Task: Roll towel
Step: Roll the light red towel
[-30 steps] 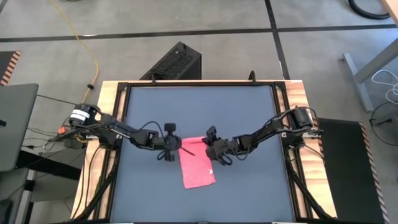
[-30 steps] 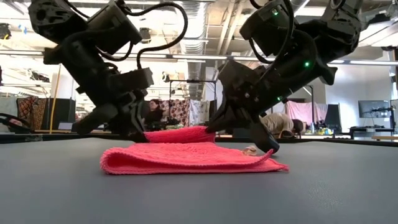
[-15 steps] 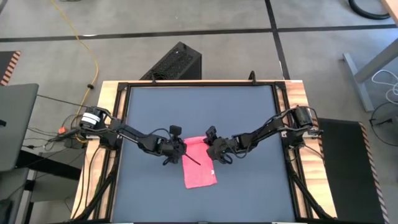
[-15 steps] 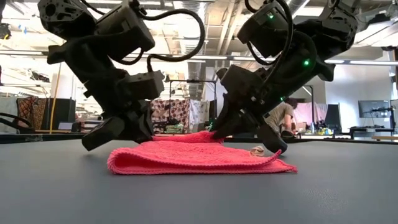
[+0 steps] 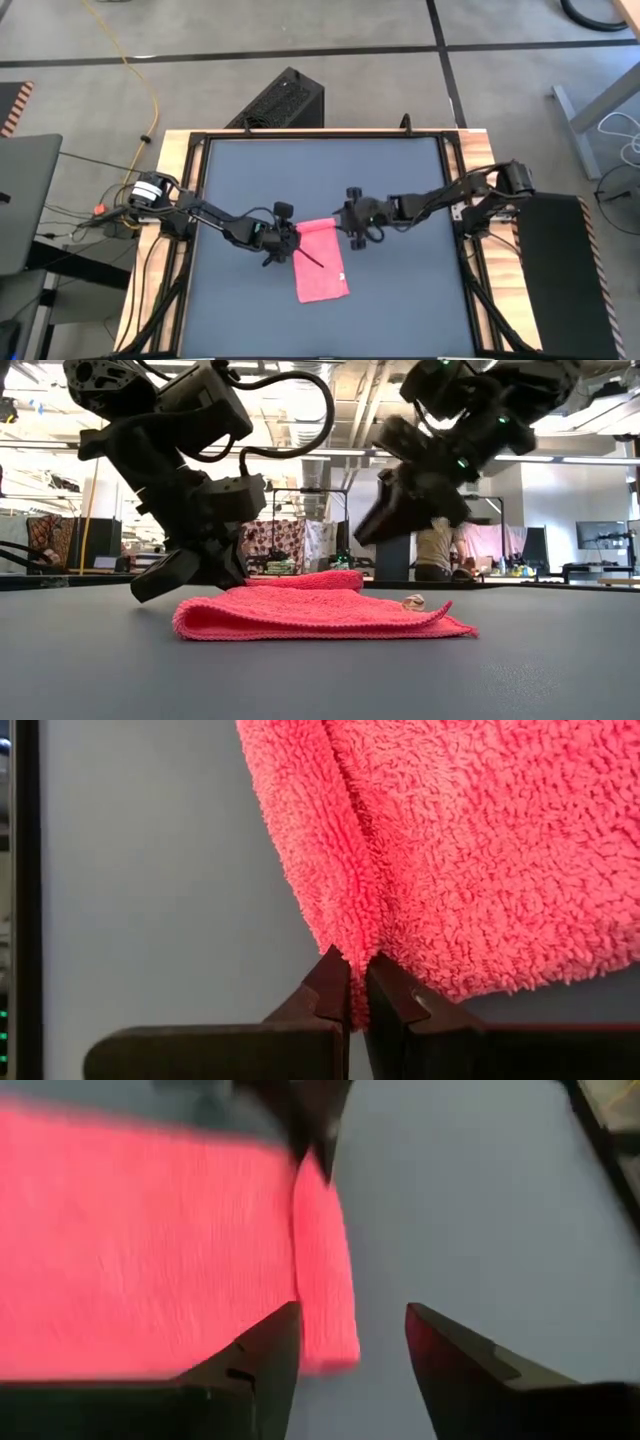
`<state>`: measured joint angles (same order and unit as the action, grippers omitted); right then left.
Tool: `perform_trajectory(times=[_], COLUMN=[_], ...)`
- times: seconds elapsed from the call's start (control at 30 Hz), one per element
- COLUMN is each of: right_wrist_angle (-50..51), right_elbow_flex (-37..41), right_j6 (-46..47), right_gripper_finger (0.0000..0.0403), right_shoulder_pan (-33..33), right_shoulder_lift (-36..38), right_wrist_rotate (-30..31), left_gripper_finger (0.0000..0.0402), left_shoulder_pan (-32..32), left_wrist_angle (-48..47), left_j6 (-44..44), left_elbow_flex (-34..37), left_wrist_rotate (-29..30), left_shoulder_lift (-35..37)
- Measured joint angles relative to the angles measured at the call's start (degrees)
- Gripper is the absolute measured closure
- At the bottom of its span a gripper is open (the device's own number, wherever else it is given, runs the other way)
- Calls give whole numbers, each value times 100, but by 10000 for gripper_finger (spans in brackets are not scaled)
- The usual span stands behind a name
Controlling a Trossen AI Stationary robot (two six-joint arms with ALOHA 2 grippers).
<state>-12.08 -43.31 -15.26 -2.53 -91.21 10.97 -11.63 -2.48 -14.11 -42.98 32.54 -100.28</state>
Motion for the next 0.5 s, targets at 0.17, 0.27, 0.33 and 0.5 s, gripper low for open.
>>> perform_trajectory(times=[0.17,0.27,0.33,0.5], right_wrist_angle=[-182,-351,-399,-419], right_elbow_flex=[-7,-78,-155,-272], right_j6=[884,1229,1309,1378], right_gripper_finger=[177,171,170,169], right_shoulder_pan=[580,862,987,1147], right_shoulder_lift=[-296,-571,-741,-873], right_wrist_rotate=[-1216,-1960,-2215,-2482], left_gripper_finger=[401,401,401,401], left_shoulder_pan=[-19,-22,-23,-72], left_wrist_angle=[0,0,0,0], left_j6=[-151,-186,-286,-579], left_elbow_flex=[0,0,0,0], left_wrist_rotate=[120,185,190,388], left_shoulder_lift=[-5,-5,-5,-8])
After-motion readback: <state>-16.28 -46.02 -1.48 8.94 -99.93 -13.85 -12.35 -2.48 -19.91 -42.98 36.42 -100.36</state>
